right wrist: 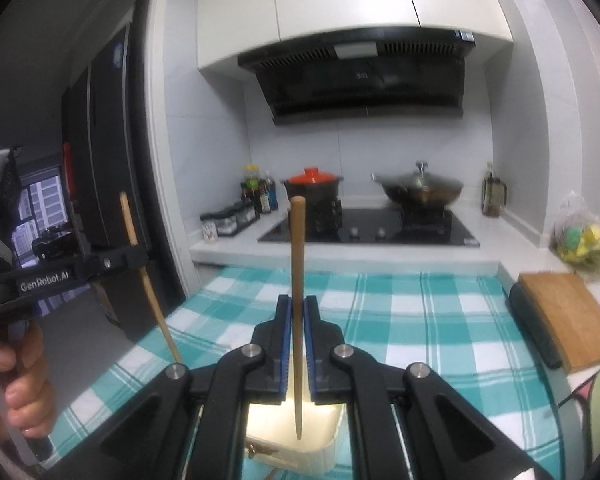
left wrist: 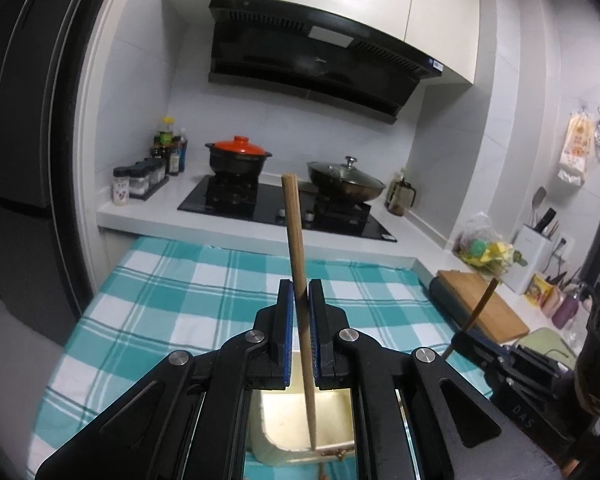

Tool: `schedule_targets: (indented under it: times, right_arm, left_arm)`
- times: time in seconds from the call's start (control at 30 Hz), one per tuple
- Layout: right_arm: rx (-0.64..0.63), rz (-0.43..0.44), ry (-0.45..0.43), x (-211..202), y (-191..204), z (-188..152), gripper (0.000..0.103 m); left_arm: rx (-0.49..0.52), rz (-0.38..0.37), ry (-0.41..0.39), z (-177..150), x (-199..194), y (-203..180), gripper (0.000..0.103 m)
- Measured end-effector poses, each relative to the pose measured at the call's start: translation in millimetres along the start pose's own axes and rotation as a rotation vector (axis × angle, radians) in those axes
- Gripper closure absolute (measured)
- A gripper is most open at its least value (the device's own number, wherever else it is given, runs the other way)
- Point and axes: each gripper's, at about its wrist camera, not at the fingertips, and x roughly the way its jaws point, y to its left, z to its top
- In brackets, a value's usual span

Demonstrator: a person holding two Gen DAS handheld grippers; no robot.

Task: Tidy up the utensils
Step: 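Lift both held chopsticks upright and carry them over the cream holder, then lower the chopsticks into the holder and open both tools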

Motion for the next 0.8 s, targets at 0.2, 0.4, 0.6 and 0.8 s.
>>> schedule_targets:
  times: [0.2, 0.4, 0.6, 0.8]
  right_arm:
    - [0.059, -0.03, 0.123, 31, -14, -33, 0.097]
    - [0.109, -0.037, 0.128, 35, -27, -47, 0.097]
    - [0.082, -0.043, 0.106, 37, -28, -42, 0.097]
    - [0.102, -0.053, 0.206, 54, -32, -49, 0.097]
  left_arm:
    - [-0.074, -0.007, 0.036, -2, 19, 13, 0.098]
    - [-0.056, -0.02, -0.007, 3, 16, 5, 0.098]
    - [-0.057, -0.018, -0.019, -4, 29, 0, 0.098]
    - [-0.032, 0.012, 0.07, -39, 52, 3, 0.098]
